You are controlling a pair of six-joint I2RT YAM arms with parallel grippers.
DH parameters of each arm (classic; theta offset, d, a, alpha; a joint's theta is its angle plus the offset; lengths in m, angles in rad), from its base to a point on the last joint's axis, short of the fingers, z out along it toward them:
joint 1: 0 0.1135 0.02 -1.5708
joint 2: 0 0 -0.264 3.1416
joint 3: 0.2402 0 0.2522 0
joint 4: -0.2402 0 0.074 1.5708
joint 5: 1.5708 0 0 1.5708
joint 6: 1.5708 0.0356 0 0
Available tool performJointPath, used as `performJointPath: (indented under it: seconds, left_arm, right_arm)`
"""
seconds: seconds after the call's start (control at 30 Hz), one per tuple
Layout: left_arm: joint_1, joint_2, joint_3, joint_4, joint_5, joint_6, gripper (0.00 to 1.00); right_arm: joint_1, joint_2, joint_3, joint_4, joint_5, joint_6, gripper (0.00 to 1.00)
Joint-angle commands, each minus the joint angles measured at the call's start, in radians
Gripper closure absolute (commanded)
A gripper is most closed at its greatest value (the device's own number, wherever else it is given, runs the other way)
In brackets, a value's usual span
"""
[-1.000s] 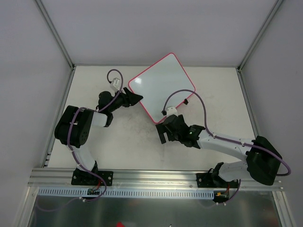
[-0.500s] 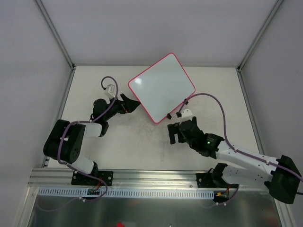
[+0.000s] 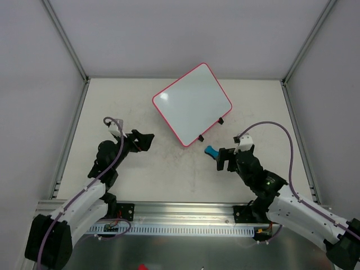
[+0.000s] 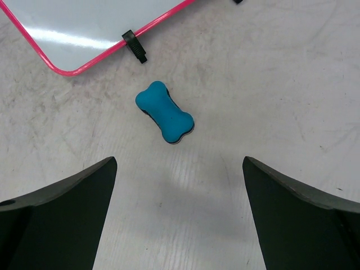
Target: Erase the whiteboard
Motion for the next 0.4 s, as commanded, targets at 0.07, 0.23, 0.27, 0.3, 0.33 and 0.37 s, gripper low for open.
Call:
performJointPath:
  seconds: [0.07,0.23,0.27,0.3,0.33,0.37]
  left_arm:
    - [-0.021,-0.202,-0.076,-0.155,-0.193,0.067,0.01]
    - [-0.021,-0.228,-0.098,-0.134,-0.203,0.06,0.01]
    - [-0.021,-0.221,-0.091,-0.132,-0.2,0.061,0.01]
    - [-0.021,-0.214,-0.088,-0.132,-0.196,0.061,0.01]
    - [-0.021,-0.201,-0.081,-0.132,-0.193,0.064,0.01]
    - [-0.021,-0.194,-0.079,-0.132,-0.191,0.064,0.01]
  right_arm:
    - [-0.014,-0.059,-0.028,0.018,0.065,0.01,0.01]
    - [-0.015,-0.06,-0.03,0.017,0.064,0.02,0.01]
    - [-0.015,-0.057,-0.03,0.017,0.062,0.02,0.01]
    - [-0.017,-0.056,-0.028,0.015,0.059,0.019,0.01]
    - [-0.015,-0.054,-0.027,0.017,0.056,0.02,0.01]
    - [-0.017,-0.056,-0.027,0.017,0.056,0.025,0.01]
